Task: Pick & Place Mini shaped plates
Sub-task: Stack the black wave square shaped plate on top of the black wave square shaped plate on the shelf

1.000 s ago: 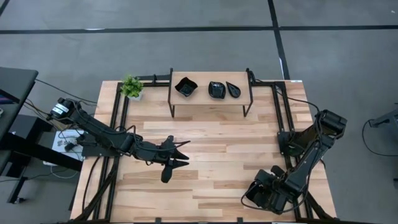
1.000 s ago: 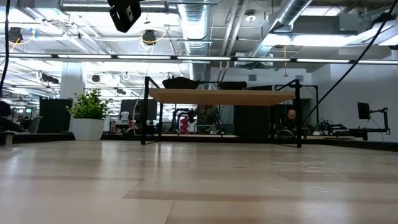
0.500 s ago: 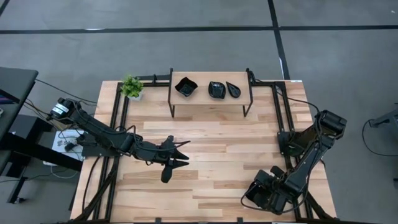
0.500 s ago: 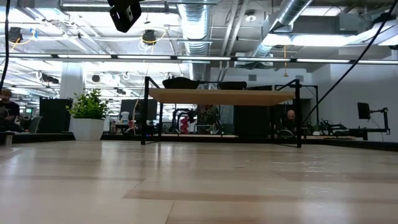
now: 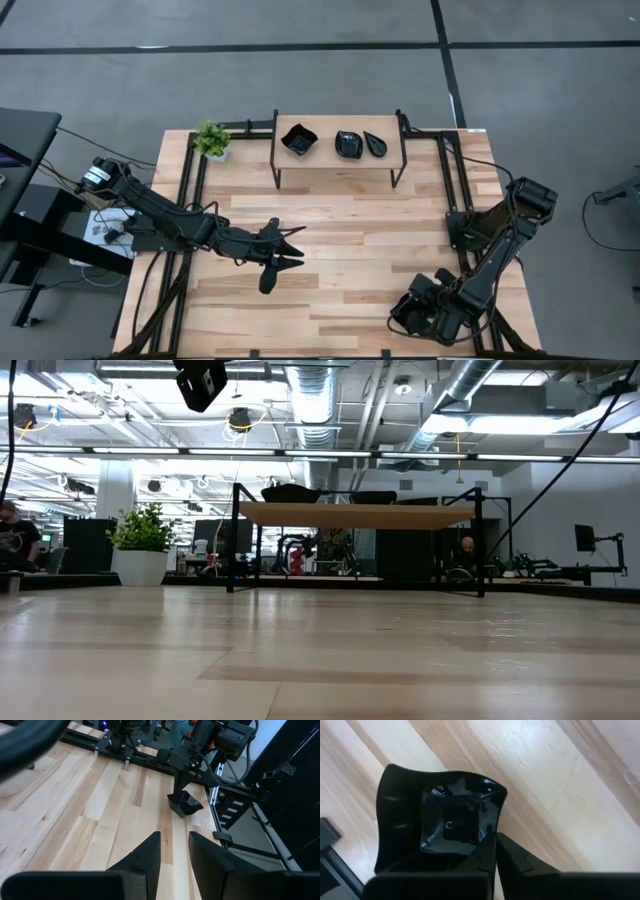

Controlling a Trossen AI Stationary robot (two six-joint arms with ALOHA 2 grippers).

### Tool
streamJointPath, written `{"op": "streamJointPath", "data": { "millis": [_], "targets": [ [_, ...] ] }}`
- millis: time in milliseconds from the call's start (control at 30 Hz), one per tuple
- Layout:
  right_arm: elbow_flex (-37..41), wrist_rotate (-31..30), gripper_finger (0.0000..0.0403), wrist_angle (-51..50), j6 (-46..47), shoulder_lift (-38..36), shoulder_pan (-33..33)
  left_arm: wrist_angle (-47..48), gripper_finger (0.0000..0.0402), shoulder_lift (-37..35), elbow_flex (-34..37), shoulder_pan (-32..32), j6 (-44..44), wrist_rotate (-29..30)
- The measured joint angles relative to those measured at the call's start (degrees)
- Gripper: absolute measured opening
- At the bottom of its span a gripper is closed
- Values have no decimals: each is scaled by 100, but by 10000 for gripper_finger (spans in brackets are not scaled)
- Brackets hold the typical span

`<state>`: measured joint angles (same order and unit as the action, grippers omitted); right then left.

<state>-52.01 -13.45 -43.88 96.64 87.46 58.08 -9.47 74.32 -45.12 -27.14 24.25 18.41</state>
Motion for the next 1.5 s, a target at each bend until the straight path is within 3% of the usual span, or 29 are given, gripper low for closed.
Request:
{"op": "streamJointPath", "data": {
  "millis": [433,800,1200,1500],
  "targets": [
    [-69,-31,1,83,14,-66,-525,0,102,0,0,0,0,-2],
    [-697,-27,0,90,-1960,-68,-2015,-2,102,0,0,2,-32,-2],
    [-1708,39,0,99,-3988,-69,-3508,59,102,0,0,0,-1105,-87],
    [-2481,609,0,92,-4899,-72,-4229,87,102,-2,0,0,-2258,101]
  ]
}}
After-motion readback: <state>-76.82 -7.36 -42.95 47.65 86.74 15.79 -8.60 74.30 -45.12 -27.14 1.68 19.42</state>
